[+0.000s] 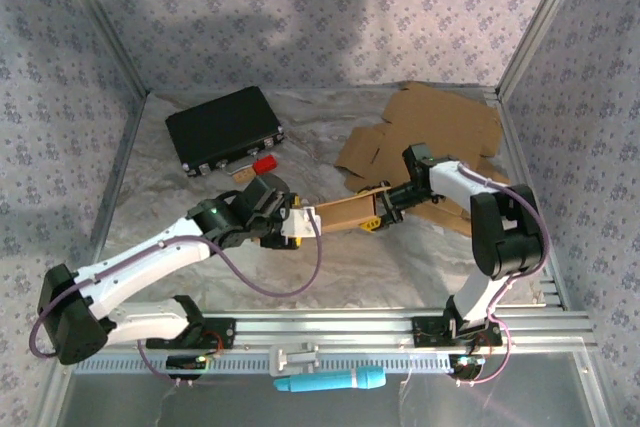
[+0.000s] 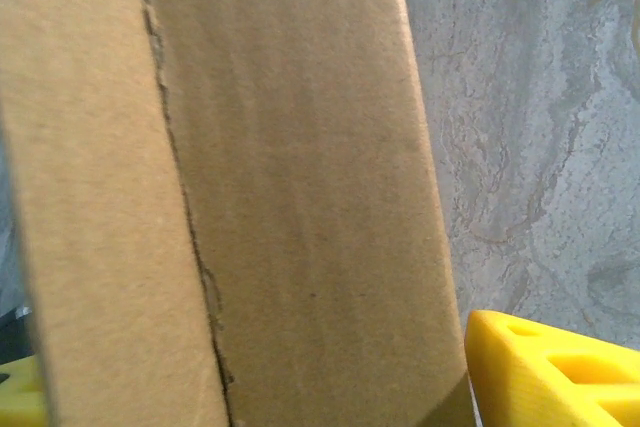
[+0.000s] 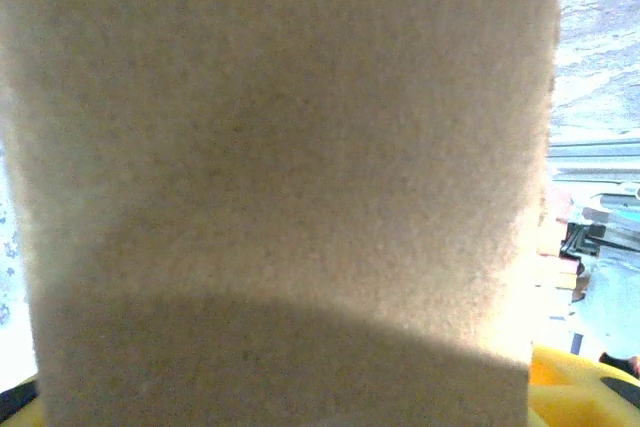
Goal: Fold the paper box
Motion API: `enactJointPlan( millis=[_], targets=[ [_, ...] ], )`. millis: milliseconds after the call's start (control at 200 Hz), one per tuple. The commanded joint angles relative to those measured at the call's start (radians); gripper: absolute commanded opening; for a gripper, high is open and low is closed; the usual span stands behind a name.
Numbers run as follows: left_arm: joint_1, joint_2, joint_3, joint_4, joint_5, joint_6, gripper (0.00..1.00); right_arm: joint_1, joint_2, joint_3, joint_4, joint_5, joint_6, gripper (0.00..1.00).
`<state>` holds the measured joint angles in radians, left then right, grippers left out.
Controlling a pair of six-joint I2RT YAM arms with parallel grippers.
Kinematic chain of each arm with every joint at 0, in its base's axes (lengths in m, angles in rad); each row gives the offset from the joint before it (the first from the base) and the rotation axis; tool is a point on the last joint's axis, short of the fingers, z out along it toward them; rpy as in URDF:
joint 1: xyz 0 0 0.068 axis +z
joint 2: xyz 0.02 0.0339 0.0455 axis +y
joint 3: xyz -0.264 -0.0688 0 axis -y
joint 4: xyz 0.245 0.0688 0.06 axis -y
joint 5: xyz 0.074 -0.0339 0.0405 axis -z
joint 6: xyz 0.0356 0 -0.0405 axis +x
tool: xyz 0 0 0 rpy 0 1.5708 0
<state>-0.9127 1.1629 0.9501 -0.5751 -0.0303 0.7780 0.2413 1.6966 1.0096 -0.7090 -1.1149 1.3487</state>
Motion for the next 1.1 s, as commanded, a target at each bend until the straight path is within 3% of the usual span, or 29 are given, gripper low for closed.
enactJointPlan(
  millis=[0, 240, 415, 525, 635, 730, 834, 969, 1094],
  targets=[
    [0.002, 0.027, -0.002, 0.009, 0.026, 0.018, 0.70, -0.013, 0.035, -0.035, -0.071, 0.102, 0.019, 0.61],
    [0.048, 0.114, 0.067, -0.019, 0.079, -0.007, 0.64, -0.096, 0.031, 0.029, -0.152, 0.180, -0.074, 0.74],
    [0.063, 0.130, 0.095, -0.030, 0.095, -0.024, 0.62, -0.154, -0.031, 0.146, -0.281, 0.284, -0.163, 0.76],
    [0.069, 0.133, 0.110, -0.038, 0.096, -0.040, 0.62, -0.194, -0.145, 0.215, -0.343, 0.444, -0.206, 0.76],
    [0.083, 0.141, 0.121, -0.041, 0.108, -0.062, 0.62, -0.198, -0.299, 0.258, -0.390, 0.686, -0.274, 0.75],
    [0.091, 0.150, 0.129, -0.046, 0.118, -0.079, 0.62, -0.141, -0.464, 0.227, -0.370, 0.873, -0.289, 0.71],
    [0.094, 0.154, 0.132, -0.050, 0.125, -0.091, 0.62, -0.005, -0.590, 0.175, -0.328, 0.966, -0.311, 0.68],
    [0.094, 0.157, 0.135, -0.060, 0.131, -0.098, 0.62, 0.217, -0.596, 0.122, -0.242, 1.022, -0.275, 0.65],
    [0.095, 0.157, 0.139, -0.074, 0.127, -0.106, 0.62, 0.325, -0.548, 0.131, -0.177, 1.057, -0.215, 0.63]
  ],
)
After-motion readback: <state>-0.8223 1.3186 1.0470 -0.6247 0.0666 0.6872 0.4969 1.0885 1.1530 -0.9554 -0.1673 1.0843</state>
